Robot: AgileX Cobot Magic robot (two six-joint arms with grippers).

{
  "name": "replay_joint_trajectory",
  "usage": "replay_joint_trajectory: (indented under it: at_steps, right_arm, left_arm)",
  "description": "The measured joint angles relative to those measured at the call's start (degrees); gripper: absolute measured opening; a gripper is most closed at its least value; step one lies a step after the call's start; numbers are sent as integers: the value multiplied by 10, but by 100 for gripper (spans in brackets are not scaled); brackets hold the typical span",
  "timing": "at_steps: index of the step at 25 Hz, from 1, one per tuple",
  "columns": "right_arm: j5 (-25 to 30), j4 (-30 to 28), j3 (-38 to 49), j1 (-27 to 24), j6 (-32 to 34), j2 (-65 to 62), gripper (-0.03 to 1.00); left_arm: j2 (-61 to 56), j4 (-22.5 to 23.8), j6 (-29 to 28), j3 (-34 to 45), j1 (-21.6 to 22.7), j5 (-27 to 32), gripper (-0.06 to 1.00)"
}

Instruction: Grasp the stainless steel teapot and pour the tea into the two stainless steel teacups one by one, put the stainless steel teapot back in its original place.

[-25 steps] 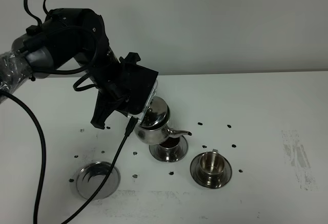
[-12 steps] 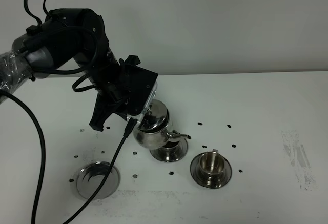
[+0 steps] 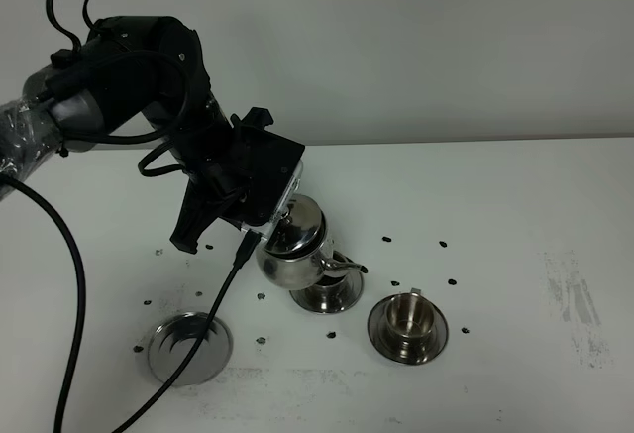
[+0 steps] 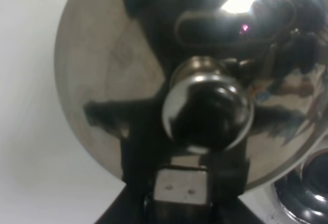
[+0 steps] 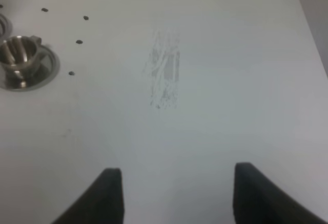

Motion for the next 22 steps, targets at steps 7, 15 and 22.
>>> replay_joint_trajectory:
  at_steps: [7,15,22]
  right_arm:
    - [0,0,0,0,0,0,49]
    - [0,0,0,0,0,0,49]
    - [0,0,0,0,0,0,49]
  left_arm:
    - [0,0,47,0,0,-24,26]
    - [0,0,147,0,0,-30,26]
    - [0,-7,167,0,0,-40,26]
